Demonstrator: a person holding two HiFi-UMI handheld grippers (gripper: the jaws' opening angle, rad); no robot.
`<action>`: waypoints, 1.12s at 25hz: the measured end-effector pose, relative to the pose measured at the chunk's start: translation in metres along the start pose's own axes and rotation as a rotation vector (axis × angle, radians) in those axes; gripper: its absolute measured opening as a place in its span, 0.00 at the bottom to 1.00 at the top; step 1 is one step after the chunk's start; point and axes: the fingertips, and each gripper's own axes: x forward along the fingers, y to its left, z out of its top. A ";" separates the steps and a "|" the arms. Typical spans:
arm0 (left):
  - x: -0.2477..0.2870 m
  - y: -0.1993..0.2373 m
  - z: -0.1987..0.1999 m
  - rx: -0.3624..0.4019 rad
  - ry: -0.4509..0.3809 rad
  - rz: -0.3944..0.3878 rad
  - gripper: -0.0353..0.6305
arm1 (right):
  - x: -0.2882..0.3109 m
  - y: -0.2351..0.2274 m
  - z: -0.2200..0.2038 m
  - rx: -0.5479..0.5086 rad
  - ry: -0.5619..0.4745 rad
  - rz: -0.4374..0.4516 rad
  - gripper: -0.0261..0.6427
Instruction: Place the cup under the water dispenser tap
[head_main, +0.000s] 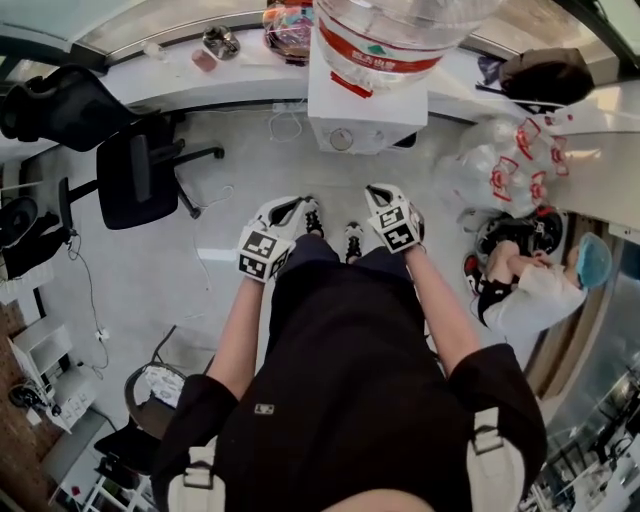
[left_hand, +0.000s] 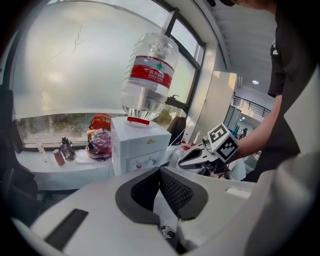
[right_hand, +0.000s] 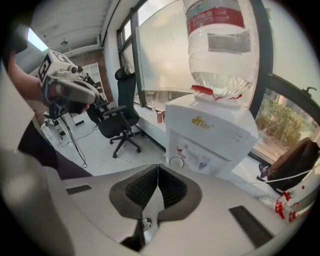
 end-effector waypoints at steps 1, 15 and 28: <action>0.001 -0.005 0.003 0.002 -0.007 0.006 0.05 | -0.010 -0.003 0.005 0.002 -0.024 -0.005 0.04; -0.003 -0.078 0.026 0.026 -0.050 0.057 0.05 | -0.080 -0.014 -0.021 0.009 -0.107 0.012 0.04; -0.018 -0.111 0.018 -0.001 -0.085 0.096 0.05 | -0.097 0.009 -0.014 -0.038 -0.178 0.076 0.03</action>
